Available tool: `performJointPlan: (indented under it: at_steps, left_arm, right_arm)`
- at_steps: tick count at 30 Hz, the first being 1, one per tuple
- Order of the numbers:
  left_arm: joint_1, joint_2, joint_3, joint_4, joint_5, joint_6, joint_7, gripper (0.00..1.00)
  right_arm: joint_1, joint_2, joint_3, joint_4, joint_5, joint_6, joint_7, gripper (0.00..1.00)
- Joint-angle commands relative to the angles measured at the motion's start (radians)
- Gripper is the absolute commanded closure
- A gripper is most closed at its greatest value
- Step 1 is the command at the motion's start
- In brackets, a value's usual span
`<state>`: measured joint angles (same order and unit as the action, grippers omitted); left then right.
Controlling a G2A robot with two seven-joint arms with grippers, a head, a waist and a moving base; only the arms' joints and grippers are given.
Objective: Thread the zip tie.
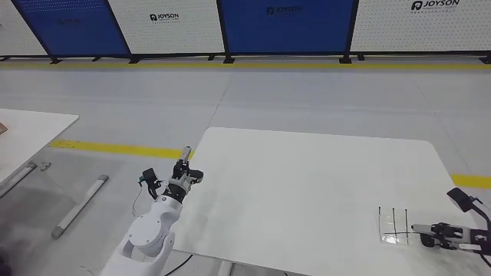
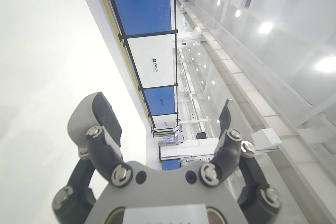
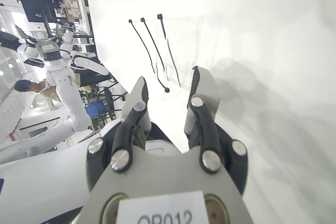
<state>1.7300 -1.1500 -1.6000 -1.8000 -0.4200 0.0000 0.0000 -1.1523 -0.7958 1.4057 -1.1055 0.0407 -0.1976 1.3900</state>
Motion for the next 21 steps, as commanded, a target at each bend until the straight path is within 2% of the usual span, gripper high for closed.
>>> performJointPlan:
  at_steps: [1,5,10,18,21]
  left_arm:
    - [0.000,0.000,0.000,0.000,0.000,0.000,0.000,0.00]
    - [0.000,0.000,0.000,0.000,0.000,0.000,0.000,0.00]
    - [0.000,0.000,0.000,0.000,0.000,0.000,0.000,0.00]
    - [0.000,0.000,0.000,0.000,0.000,0.000,0.000,0.00]
    - [0.000,0.000,0.000,0.000,0.000,0.000,0.000,0.00]
  right_arm:
    - [-0.003,0.002,-0.002,-0.002,0.003,-0.007,0.000,0.70]
    - [-0.009,0.008,0.001,-0.009,0.005,-0.007,0.000,0.71]
    - [-0.009,0.011,0.001,-0.011,0.007,0.005,0.000,0.78]
    - [-0.012,0.016,0.001,-0.019,0.016,0.006,0.000,0.77]
    - [-0.012,0.018,-0.001,-0.022,0.020,0.011,0.000,0.80]
